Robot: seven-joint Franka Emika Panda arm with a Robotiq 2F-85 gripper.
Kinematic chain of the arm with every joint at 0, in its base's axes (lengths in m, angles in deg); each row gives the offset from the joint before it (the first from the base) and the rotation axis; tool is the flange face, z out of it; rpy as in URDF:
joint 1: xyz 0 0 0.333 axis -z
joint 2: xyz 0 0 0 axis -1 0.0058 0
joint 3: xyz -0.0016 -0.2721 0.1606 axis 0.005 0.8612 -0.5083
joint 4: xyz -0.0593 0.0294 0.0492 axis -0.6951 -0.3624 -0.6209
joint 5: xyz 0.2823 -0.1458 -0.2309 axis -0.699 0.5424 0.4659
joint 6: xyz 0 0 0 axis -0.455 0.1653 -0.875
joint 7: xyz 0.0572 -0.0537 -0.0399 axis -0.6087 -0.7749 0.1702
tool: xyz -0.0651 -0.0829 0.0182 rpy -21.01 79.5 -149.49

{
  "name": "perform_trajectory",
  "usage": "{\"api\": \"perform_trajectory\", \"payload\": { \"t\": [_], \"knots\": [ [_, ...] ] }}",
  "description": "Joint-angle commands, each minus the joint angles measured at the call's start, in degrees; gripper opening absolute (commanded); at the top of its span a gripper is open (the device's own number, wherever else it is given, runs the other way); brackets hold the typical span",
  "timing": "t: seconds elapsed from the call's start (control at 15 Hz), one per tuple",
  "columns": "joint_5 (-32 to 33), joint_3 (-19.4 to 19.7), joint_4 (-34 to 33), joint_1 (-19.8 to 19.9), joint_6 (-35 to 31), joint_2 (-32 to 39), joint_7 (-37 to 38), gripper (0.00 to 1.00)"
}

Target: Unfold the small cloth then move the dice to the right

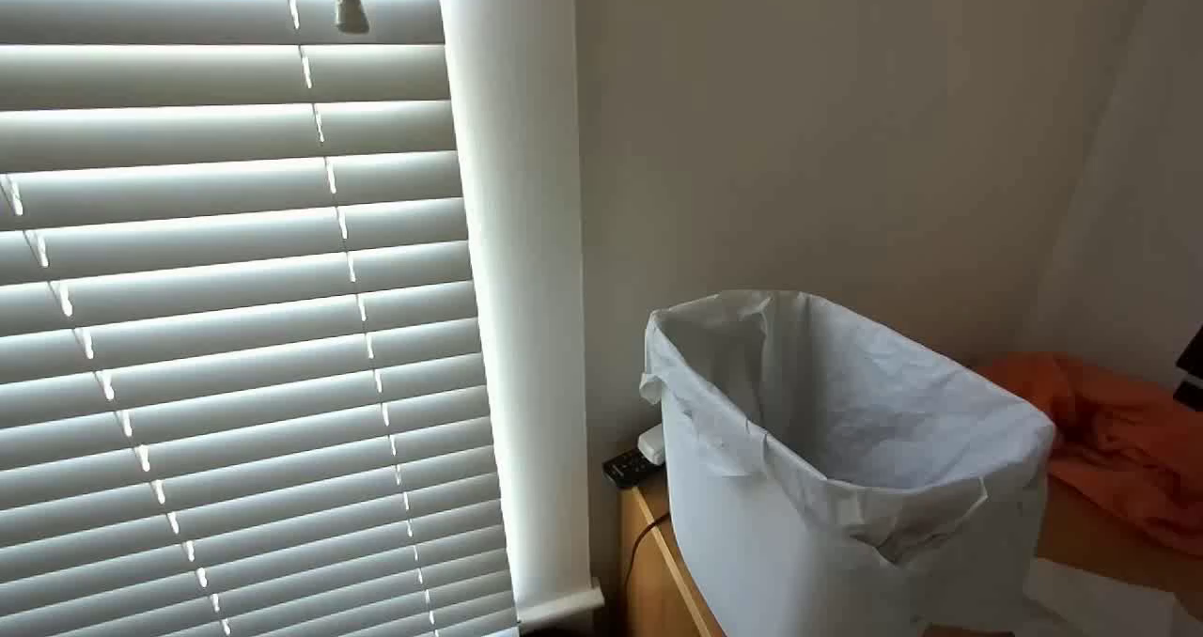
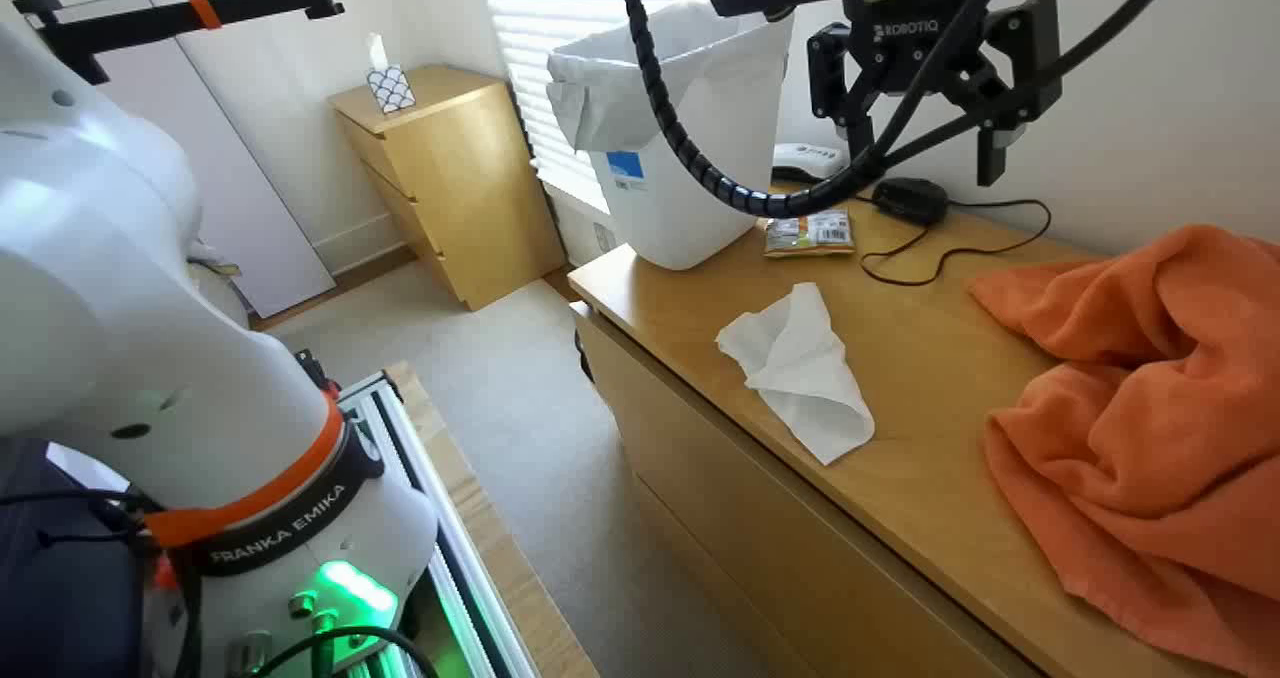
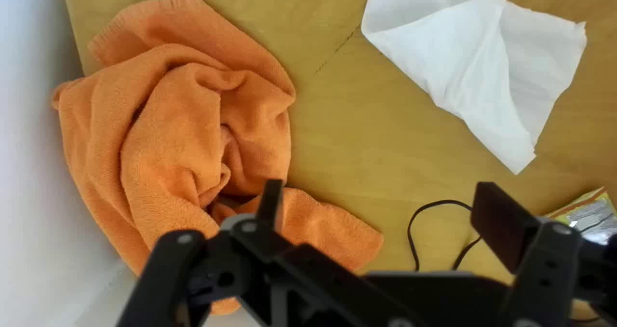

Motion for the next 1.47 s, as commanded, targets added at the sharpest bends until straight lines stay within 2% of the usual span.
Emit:
{"api": "perform_trajectory", "payload": {
  "t": [0.0,0.4,0.53,0.73,1.0,1.27,1.4],
  "knots": [
    [-0.13,-0.46,-0.05,0.44,0.10,0.00,-0.07,1.00],
    [0.43,-0.76,-0.10,0.55,0.45,0.95,1.23,1.00],
    [-1.60,-1.31,0.69,-0.40,1.02,1.92,1.35,1.00],
    [-1.91,-2.96,1.79,-0.56,2.93,3.62,6.80,1.00],
    [-5.58,-4.26,3.54,-0.88,5.61,6.16,14.73,1.00],
    [-11.63,-4.46,5.13,-0.86,6.70,8.75,17.31,1.00],
    [-11.93,-4.34,6.00,-0.57,6.33,10.08,18.47,1.00]
  ]
}}
